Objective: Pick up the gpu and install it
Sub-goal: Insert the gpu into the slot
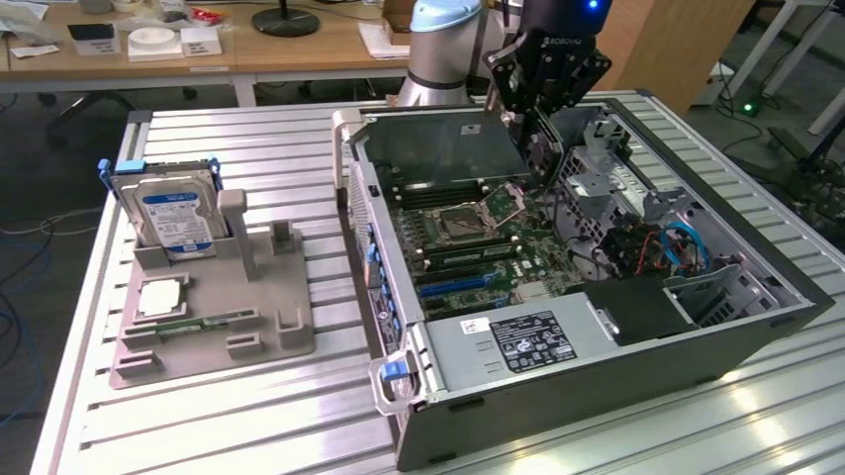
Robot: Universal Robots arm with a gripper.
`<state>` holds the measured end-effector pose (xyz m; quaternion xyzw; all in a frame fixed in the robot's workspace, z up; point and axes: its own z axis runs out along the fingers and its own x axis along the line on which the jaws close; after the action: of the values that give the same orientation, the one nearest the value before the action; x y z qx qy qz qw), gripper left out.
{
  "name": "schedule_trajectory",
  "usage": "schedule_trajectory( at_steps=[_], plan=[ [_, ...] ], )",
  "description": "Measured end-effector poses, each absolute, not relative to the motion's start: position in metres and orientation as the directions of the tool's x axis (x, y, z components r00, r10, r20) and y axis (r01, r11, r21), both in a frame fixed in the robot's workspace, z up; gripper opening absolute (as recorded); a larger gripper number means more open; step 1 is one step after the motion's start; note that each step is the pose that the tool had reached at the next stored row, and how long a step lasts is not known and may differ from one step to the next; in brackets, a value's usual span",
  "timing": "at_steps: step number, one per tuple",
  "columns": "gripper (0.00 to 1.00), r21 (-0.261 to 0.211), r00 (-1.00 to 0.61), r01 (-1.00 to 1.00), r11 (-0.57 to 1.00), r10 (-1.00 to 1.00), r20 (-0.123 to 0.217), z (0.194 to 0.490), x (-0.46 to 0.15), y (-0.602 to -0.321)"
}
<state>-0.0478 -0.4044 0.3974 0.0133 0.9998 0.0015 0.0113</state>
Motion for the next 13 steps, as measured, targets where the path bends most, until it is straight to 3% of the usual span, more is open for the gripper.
schedule_trajectory(
  at_steps=[13],
  plan=[
    [0.27,0.003,-0.997,-0.079,0.997,-0.079,-0.023,0.3974,-0.0481,-0.4049]
  ],
)
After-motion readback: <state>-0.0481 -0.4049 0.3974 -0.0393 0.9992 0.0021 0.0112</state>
